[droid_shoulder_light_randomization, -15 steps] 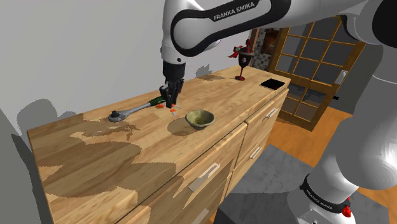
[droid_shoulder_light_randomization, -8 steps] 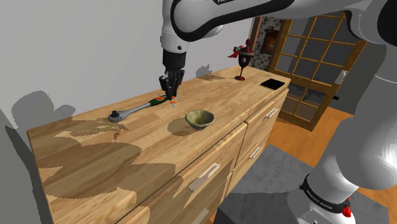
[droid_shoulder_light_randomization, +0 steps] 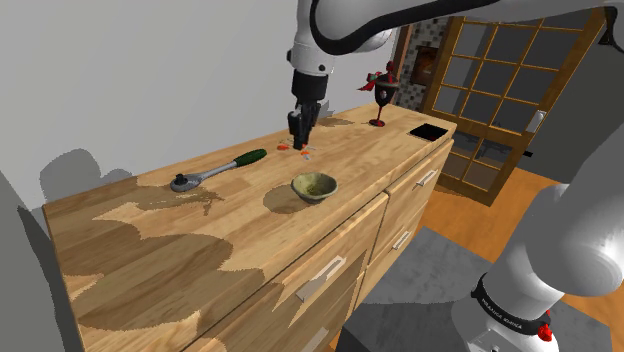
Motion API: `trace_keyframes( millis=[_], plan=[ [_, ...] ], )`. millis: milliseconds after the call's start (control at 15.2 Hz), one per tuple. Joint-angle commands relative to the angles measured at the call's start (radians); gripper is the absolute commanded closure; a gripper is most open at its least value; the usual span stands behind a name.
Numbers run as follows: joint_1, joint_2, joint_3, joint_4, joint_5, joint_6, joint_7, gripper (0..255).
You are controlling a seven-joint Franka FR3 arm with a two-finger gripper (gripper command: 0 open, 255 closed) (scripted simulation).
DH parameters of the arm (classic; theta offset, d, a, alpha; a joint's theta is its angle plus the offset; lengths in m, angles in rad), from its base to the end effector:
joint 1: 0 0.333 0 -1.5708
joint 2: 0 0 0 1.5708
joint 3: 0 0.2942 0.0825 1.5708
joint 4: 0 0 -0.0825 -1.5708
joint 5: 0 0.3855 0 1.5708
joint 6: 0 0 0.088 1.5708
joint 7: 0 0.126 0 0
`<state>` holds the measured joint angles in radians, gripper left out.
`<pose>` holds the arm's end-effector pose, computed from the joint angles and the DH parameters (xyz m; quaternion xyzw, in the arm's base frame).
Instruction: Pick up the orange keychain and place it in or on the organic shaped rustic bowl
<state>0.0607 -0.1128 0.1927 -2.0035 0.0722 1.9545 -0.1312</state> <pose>0.5177 0.1427 0.4705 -0.9832 -0.1785 -0.0295 0.0249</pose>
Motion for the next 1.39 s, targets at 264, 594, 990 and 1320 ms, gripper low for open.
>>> trace_keyframes(
  millis=[264, 594, 990, 1320],
  plan=[
    [-0.044, -0.169, -0.076, -0.161, 0.020, -0.014, -0.130, 255],
    [-0.052, -0.193, -0.092, -0.224, 0.020, 0.022, -0.158, 255],
    [-0.051, -0.175, -0.090, -0.288, 0.023, 0.104, -0.162, 255],
    [-0.050, -0.154, -0.087, -0.337, 0.025, 0.174, -0.165, 255]
  ],
)
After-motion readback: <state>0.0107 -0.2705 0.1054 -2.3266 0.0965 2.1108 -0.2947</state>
